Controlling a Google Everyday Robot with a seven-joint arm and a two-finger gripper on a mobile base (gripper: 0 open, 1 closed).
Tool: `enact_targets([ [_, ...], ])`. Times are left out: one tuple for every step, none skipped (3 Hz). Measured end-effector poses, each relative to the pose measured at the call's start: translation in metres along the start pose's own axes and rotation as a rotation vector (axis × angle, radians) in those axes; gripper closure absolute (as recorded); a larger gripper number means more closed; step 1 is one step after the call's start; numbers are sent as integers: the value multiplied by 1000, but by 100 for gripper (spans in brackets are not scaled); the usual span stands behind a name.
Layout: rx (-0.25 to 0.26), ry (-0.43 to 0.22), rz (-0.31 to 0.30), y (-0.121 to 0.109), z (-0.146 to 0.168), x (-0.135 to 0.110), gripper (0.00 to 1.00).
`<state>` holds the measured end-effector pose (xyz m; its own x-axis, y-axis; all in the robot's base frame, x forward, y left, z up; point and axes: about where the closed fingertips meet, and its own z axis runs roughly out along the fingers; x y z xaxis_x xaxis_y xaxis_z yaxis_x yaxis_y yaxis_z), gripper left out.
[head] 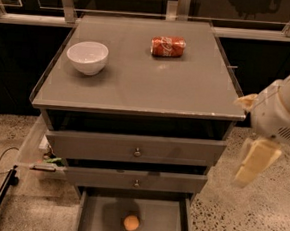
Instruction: Pick orange from bottom drawer and place on counter
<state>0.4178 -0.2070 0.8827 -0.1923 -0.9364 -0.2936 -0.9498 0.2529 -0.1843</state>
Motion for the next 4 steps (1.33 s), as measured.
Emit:
enact_targets([
  [-18, -109, -16, 27, 53, 18, 0],
  [-8, -188, -16, 46, 107, 32, 0],
  [24, -189, -24, 40, 109, 33, 0],
  [24, -189, -24, 40, 110, 33, 0],
])
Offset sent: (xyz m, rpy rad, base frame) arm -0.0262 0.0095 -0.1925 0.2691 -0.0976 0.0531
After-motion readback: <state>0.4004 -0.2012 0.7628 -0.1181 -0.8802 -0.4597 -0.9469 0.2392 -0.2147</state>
